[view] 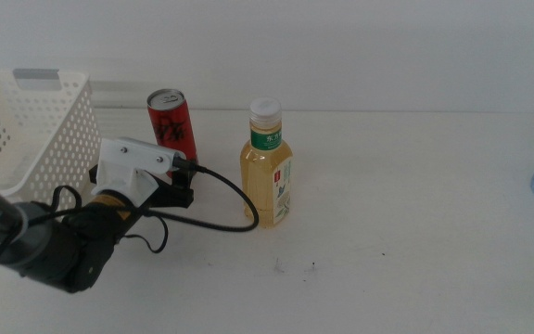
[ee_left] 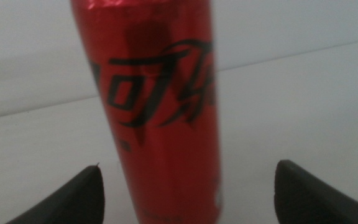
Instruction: Use arms to grab the bottles and put them into the dustbin to the left of the table.
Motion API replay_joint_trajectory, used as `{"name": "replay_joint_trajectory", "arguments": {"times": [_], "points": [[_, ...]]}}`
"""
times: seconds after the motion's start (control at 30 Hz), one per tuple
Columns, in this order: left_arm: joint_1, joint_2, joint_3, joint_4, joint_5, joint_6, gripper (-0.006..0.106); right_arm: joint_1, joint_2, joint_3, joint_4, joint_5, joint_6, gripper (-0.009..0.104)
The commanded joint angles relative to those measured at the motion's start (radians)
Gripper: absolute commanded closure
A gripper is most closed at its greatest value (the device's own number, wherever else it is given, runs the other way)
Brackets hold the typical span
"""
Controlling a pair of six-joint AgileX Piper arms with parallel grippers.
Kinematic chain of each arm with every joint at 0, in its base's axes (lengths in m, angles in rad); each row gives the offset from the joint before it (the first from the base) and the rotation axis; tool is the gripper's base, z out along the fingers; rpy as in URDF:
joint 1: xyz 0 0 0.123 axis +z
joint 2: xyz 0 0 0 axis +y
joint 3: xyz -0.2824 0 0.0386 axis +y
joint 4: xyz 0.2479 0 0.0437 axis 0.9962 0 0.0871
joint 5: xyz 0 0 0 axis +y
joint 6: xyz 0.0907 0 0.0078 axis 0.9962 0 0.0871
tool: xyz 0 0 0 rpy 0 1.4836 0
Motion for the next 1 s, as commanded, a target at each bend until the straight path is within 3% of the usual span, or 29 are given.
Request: {"name": "replay_joint_trajectory", "arguments": {"times": [0.0,0.2,0.8,0.9,0.97], "points": [[0.02,0.035,-0.05,0.02,0.002,-0.022,0.007,0.002,-0.004,0.004,-0.011,-0.012,-0.007,0.003],[0.046,0.105,-0.161,0.098,0.074,-0.056,0.007,0.002,-0.004,0.004,-0.011,-0.012,-0.007,0.003],[0.053,0.269,-0.362,0.105,0.061,-0.098,0.007,0.002,-0.004,0.004,-0.011,-0.012,-0.007,0.003],[0.053,0.271,-0.368,0.113,0.064,-0.103,0.012,0.002,-0.004,0.004,-0.011,-0.012,-0.007,0.003],[0.055,0.271,-0.368,0.137,0.049,-0.105,0.021,0.002,-0.004,0.004,-0.011,-0.012,-0.007,0.003]]}}
